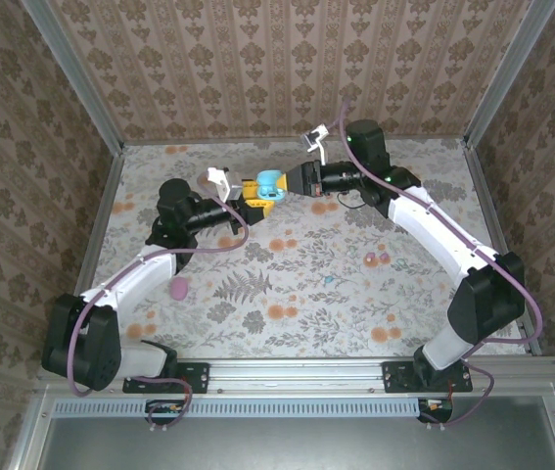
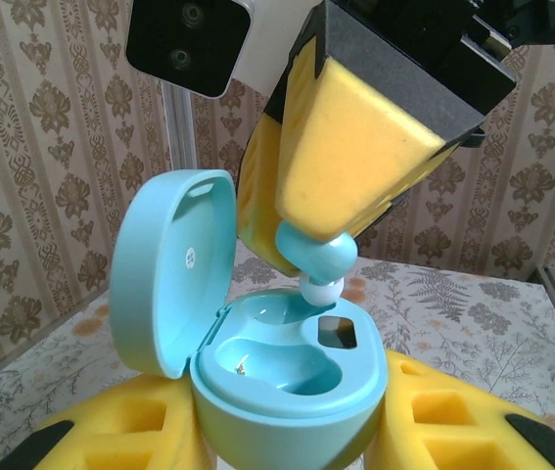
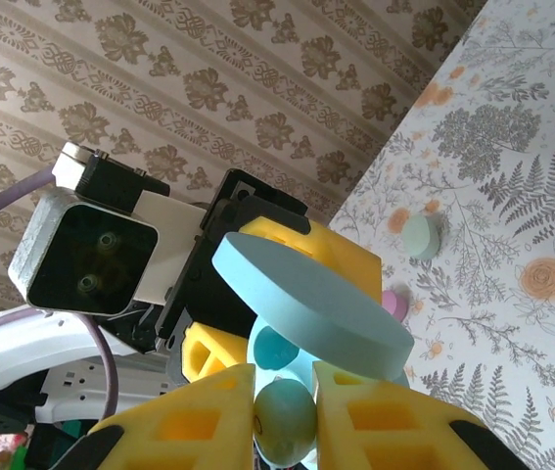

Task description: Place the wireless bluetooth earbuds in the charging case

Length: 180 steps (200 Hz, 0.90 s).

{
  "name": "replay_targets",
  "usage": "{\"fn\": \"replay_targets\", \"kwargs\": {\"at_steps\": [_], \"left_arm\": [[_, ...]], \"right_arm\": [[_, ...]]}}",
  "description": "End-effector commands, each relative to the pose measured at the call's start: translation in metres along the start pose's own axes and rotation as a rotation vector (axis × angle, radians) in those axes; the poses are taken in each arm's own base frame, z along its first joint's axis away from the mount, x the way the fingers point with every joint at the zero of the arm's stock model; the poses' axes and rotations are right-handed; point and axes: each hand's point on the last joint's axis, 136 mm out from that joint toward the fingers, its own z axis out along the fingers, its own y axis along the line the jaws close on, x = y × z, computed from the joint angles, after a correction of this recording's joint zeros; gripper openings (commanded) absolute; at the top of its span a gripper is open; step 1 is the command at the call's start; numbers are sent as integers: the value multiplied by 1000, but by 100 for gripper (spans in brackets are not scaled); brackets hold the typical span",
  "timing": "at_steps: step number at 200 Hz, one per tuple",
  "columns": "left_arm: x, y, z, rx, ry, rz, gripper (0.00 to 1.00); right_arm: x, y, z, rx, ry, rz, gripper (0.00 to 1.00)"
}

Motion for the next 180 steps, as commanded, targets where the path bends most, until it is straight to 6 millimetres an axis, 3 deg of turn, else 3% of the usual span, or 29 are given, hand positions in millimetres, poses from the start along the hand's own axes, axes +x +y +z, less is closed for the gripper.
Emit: {"fn": "replay_targets", "kwargs": {"at_steps": [1,54,107,180], "left_arm": [[-18,-4,3,37,-31,32,24],[-21,-5,2,38,-37,40,24],[-22,-5,3,39,-36,38,24],[-21,-6,3,36,-29,43,24]], "right_arm": [[-9,12,-5,10,-31,-55,21],[-3,-5,-4,96,-7,-45,22],[-2,-12,-3,135,-5,-42,29],[-5,-9,-5,143,-13,-46,37]]}}
